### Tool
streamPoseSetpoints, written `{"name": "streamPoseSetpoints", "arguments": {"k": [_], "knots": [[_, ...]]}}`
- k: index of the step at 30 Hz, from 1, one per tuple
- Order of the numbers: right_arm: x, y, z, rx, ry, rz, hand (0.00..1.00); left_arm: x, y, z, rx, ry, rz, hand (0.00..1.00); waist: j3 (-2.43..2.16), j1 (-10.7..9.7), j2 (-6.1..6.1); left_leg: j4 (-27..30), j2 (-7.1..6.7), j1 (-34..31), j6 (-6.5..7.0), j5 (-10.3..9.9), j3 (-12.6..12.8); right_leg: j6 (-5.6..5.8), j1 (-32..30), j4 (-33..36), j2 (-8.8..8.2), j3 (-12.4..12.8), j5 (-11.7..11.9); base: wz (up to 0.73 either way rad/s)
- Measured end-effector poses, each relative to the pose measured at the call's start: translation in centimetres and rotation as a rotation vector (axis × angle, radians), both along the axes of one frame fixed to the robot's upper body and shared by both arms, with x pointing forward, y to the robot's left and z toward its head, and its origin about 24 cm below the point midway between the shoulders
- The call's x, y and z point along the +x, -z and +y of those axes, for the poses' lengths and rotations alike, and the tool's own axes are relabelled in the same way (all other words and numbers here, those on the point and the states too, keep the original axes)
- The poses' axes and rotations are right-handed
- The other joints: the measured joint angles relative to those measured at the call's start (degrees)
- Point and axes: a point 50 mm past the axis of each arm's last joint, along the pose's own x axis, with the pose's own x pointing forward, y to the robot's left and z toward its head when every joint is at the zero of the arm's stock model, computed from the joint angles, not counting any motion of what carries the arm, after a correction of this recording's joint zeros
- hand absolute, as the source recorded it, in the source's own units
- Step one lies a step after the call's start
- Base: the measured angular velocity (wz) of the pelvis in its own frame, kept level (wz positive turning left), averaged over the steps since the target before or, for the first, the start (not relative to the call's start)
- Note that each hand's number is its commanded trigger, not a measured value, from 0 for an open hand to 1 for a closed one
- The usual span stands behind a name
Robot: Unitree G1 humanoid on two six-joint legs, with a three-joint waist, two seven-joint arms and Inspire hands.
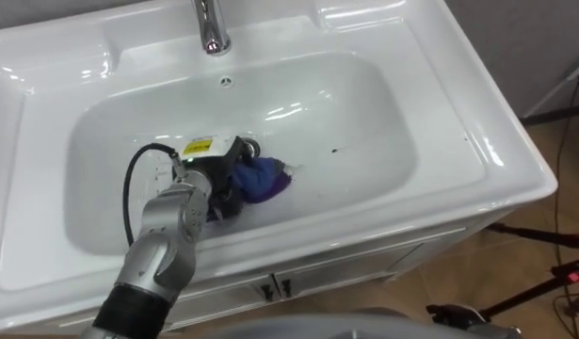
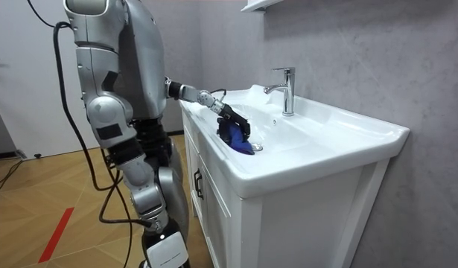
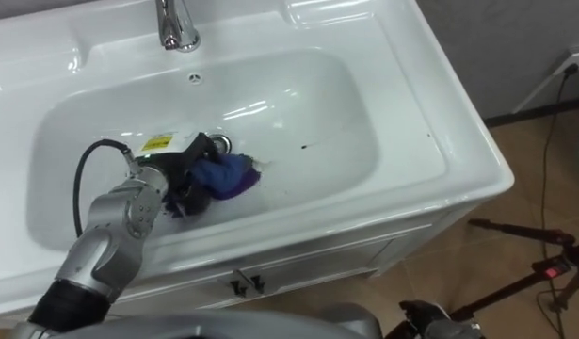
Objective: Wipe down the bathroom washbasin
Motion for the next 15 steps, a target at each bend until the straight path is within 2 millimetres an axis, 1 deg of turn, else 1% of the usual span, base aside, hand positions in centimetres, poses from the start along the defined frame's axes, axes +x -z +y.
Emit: {"name": "streamPoseSetpoints", "arguments": {"k": [2,7,15], "knots": [[0.0,0.0,0.0,0.0,0.001,0.002,0.0,0.0,0.0,-0.1,-0.027,-0.006,0.004,1.0,0.02,-0.2,-0.04,0.0,0.04,0.0,0.0,0.0,0.5,0.0,0.0,-0.1,0.0,0.1,0.0,-0.05],[-1.2,0.3,0.0,-0.005,0.015,0.057,0.0,0.0,0.2,-0.4,-0.078,-0.018,0.018,1.0,0.04,-0.2,-0.08,0.0,0.06,0.3,0.0,0.0,1.1,0.0,0.4,0.0,0.0,0.1,0.0,0.0],[-1.1,0.2,-0.1,-0.01,0.013,0.062,0.0,0.1,0.2,-0.7,-0.094,-0.014,0.015,1.0,-0.09,-0.6,-0.24,0.1,0.04,0.2,0.0,0.0,1.2,0.02,0.5,-0.8,0.02,0.1,0.0,0.01]]}}
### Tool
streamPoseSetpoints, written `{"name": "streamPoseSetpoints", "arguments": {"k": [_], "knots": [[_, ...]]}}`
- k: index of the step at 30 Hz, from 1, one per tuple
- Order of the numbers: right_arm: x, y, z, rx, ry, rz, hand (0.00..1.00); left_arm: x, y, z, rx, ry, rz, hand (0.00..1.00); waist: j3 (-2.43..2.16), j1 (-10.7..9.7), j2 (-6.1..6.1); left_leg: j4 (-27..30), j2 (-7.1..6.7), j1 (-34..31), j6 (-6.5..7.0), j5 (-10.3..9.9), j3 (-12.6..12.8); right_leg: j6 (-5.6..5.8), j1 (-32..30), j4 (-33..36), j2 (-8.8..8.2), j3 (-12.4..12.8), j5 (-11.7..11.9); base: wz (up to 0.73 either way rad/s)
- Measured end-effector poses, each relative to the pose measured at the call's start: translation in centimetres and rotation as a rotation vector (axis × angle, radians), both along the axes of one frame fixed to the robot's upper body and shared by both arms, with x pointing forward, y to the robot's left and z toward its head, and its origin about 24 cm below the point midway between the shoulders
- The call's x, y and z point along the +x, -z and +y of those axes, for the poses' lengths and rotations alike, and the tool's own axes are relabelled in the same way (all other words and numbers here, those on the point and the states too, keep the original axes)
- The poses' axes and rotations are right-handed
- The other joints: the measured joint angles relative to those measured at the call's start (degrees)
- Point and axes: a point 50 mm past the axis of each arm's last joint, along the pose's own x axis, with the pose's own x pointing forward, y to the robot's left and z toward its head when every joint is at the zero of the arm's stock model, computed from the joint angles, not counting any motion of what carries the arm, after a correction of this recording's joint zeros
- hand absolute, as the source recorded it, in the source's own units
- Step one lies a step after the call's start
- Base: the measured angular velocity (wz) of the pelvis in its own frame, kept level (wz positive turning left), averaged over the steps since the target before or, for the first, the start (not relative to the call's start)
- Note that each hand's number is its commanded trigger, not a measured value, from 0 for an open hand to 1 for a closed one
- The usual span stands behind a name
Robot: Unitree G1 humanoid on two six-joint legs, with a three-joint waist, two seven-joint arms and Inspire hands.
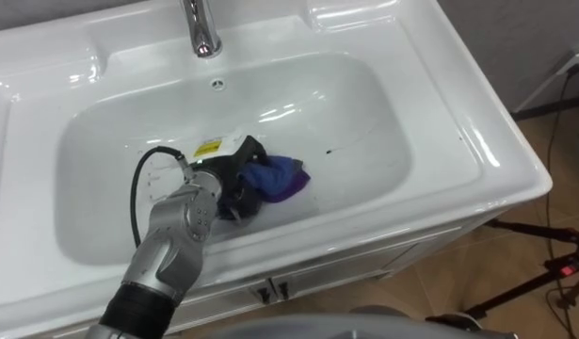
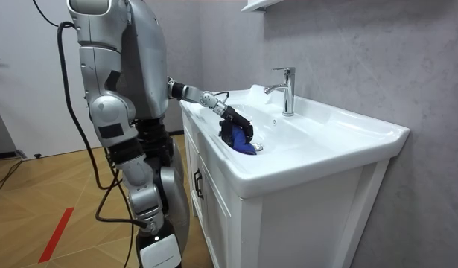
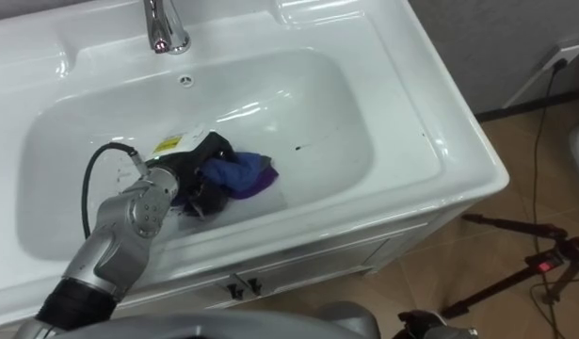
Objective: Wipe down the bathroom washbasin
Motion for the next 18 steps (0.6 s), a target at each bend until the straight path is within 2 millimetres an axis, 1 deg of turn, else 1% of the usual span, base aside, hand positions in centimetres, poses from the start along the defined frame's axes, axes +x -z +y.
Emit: {"name": "streamPoseSetpoints", "arguments": {"k": [2,4,8,13,15,17,18], "knots": [[0.0,0.0,0.0,0.0,0.0,0.002,0.0,0.1,-0.1,-0.2,0.0,0.009,-0.002,1.0,0.0,-0.2,0.0,0.0,0.0,0.0,0.0,0.0,0.0,0.0,0.0,0.0,0.0,0.0,0.0,0.0],[0.1,0.0,0.2,0.003,0.001,0.003,0.0,0.1,-0.1,-0.3,0.0,0.012,-0.003,1.0,-0.06,-0.8,-0.11,0.0,0.03,0.0,0.0,0.0,0.0,0.0,0.0,0.0,0.03,0.1,0.0,0.0],[0.0,0.2,0.6,0.012,0.001,0.004,0.0,0.2,-0.2,-0.5,-0.001,0.022,-0.008,1.0,-0.06,-1.1,-0.23,0.0,0.06,0.0,0.0,0.0,0.0,-0.01,-0.1,-0.1,0.12,0.2,0.0,-0.02],[0.1,0.2,0.8,0.008,-0.001,-0.01,0.0,0.7,-0.7,-1.6,-0.003,0.07,-0.028,1.0,-0.08,-1.1,-0.19,0.0,0.04,0.1,0.0,0.0,0.1,0.03,0.0,0.0,0.2,0.5,0.2,-0.02],[0.2,0.2,0.9,0.0,-0.014,-0.013,0.0,0.9,-1.0,-2.1,-0.014,0.089,-0.038,1.0,-0.28,-1.2,0.13,0.0,0.11,0.1,0.0,0.0,0.0,0.0,0.0,0.0,0.22,0.8,0.3,-0.05],[0.2,0.2,1.0,-0.004,-0.033,-0.012,0.0,1.2,-1.2,-2.6,-0.025,0.101,-0.05,1.0,-0.25,-1.3,0.1,-0.1,0.22,0.2,0.0,0.0,0.0,-0.08,0.0,0.0,0.22,1.1,0.4,-0.07],[0.2,0.3,1.1,-0.002,-0.036,-0.012,0.0,1.4,-1.4,-2.7,-0.037,0.104,-0.056,1.0,-0.32,-1.7,0.21,0.0,0.61,0.2,0.0,0.0,0.0,-0.14,0.2,0.0,0.26,1.2,0.5,0.0]]}}
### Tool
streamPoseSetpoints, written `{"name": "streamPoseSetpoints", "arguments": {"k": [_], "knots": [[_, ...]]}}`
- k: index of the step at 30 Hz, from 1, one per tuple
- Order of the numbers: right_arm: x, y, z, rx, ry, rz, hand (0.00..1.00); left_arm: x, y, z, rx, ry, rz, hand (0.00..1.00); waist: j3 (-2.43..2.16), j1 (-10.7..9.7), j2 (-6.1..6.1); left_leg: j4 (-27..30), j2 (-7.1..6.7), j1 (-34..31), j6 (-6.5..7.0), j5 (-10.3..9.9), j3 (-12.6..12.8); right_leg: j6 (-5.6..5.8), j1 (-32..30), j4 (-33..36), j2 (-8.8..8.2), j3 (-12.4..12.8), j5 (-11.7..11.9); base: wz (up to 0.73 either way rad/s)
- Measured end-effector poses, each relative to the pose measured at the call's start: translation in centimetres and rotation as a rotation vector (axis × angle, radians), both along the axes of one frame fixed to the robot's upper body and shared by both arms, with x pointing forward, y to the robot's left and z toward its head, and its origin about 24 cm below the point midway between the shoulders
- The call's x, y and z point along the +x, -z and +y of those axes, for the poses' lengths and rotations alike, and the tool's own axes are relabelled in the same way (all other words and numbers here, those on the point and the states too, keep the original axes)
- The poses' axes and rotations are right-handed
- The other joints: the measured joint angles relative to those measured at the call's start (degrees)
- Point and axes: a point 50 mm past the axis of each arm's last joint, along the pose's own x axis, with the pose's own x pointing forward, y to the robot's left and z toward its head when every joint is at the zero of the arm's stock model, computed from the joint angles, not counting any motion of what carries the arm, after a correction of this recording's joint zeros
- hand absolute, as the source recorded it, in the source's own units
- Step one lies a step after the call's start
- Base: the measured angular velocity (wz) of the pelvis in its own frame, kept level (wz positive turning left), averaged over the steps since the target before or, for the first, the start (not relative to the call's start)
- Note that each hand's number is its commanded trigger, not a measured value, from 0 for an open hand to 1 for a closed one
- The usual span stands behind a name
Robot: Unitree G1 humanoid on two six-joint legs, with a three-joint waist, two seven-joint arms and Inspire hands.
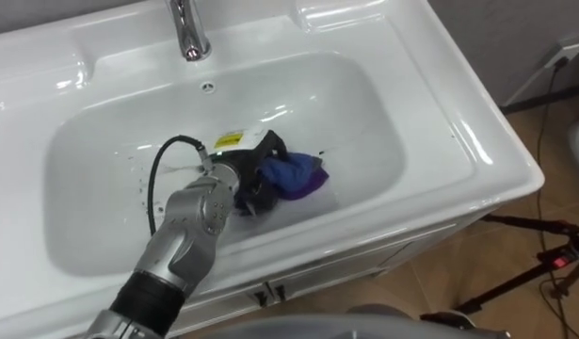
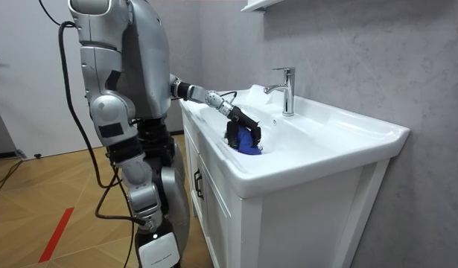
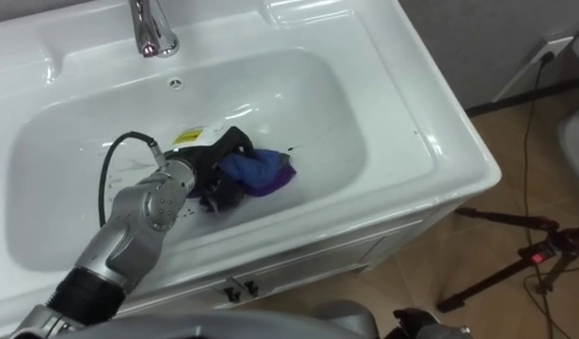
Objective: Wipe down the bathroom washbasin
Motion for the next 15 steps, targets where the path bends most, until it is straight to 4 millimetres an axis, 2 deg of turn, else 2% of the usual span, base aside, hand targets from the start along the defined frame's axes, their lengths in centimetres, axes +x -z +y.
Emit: {"name": "streamPoseSetpoints", "arguments": {"k": [2,3,7,13,15], "knots": [[0.0,0.0,0.1,0.002,0.0,-0.002,0.0,0.2,-0.2,-0.1,-0.009,0.006,-0.01,1.0,0.14,-1.1,-0.02,-0.1,0.2,0.3,0.0,0.0,0.0,-0.08,0.5,0.0,0.11,-0.1,0.1,0.0],[-0.1,0.1,0.2,0.003,0.001,-0.001,0.0,0.2,-0.3,-0.2,-0.016,0.012,-0.016,1.0,0.6,-1.2,-0.45,-0.1,0.2,0.6,-0.01,0.0,0.1,-0.14,0.8,-0.1,0.27,0.1,0.1,-0.1],[-0.2,0.1,0.5,0.016,0.003,0.006,0.0,0.6,-0.8,-0.7,-0.051,0.019,-0.034,1.0,0.58,-2.1,-0.13,-0.1,0.27,0.3,-0.02,0.0,1.2,-0.31,-0.1,-0.1,0.57,0.2,0.2,-0.04],[-0.3,0.1,0.5,0.025,0.006,0.011,0.0,0.9,-1.2,-1.1,-0.068,0.018,-0.069,1.0,0.26,-2.3,0.39,-0.1,0.3,0.6,-0.02,0.0,1.7,-0.39,-0.2,-0.2,0.72,0.6,0.2,-0.06],[-0.2,0.1,0.6,0.025,0.006,0.011,0.0,0.9,-1.3,-1.2,-0.073,0.013,-0.079,1.0,0.25,-2.2,0.4,-0.1,0.34,0.7,-0.02,0.0,2.7,-0.39,-0.2,-0.2,0.74,0.8,0.2,-0.05]]}}
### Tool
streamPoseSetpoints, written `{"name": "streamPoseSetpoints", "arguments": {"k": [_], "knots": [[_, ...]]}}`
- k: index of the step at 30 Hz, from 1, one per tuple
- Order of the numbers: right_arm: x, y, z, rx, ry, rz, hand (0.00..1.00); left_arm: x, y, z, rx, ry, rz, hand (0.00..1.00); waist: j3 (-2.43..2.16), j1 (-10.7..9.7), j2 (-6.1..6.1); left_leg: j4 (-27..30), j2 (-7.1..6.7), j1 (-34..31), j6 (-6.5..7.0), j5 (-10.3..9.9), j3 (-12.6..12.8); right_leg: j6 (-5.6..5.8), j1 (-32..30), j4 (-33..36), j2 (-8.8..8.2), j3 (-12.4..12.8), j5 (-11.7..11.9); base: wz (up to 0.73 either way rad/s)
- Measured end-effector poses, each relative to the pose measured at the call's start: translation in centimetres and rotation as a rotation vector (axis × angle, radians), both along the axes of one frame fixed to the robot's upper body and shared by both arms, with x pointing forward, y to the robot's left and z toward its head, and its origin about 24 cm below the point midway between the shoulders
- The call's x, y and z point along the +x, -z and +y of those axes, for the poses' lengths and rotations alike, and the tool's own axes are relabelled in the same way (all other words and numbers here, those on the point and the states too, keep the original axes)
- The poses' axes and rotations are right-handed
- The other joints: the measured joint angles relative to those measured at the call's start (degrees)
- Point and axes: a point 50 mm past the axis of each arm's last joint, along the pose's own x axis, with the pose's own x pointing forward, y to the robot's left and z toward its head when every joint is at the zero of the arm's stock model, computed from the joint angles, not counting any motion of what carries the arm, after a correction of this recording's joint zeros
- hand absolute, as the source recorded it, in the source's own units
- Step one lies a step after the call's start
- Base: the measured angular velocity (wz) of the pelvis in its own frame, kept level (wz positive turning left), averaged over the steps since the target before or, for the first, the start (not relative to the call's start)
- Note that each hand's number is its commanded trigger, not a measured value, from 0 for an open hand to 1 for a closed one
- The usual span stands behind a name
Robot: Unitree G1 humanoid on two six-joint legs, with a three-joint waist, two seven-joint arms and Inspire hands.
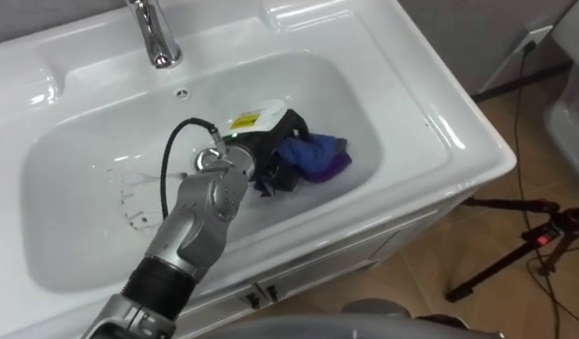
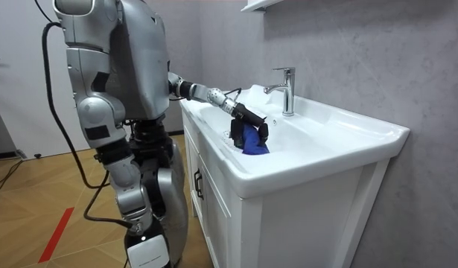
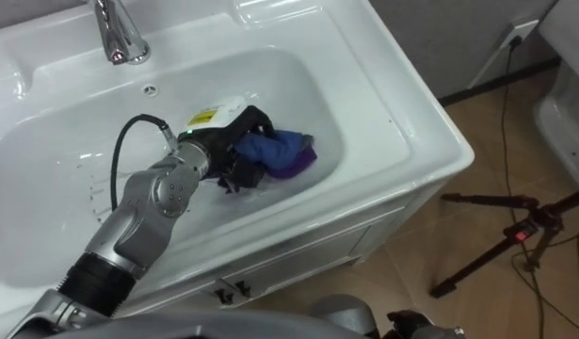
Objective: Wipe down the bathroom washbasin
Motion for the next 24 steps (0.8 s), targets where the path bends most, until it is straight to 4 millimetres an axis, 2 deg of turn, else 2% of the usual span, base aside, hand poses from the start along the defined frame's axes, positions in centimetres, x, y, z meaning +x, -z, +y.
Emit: {"name": "streamPoseSetpoints", "arguments": {"k": [11,20,24], "knots": [[-0.3,0.0,0.0,0.006,-0.001,0.018,0.0,0.0,0.2,0.1,-0.011,-0.014,-0.007,1.0,0.06,-0.1,-0.12,0.0,0.15,0.4,0.0,0.0,0.5,-0.11,0.1,0.5,0.06,0.7,0.1,-0.03],[-1.1,0.1,-0.1,0.0,-0.024,0.071,0.0,-0.4,2.9,1.3,0.04,-0.071,0.073,1.0,0.17,0.1,-0.32,-0.5,0.09,1.2,0.0,0.0,0.7,-0.11,0.2,1.1,0.18,1.3,0.1,-0.05],[-1.7,0.0,-0.6,-0.02,0.014,0.079,0.0,-0.5,4.2,2.9,0.056,-0.148,0.092,1.0,0.01,0.3,-0.46,-0.9,0.08,2.0,0.0,0.0,1.2,-0.09,0.3,0.9,0.44,1.8,0.1,-0.08]]}}
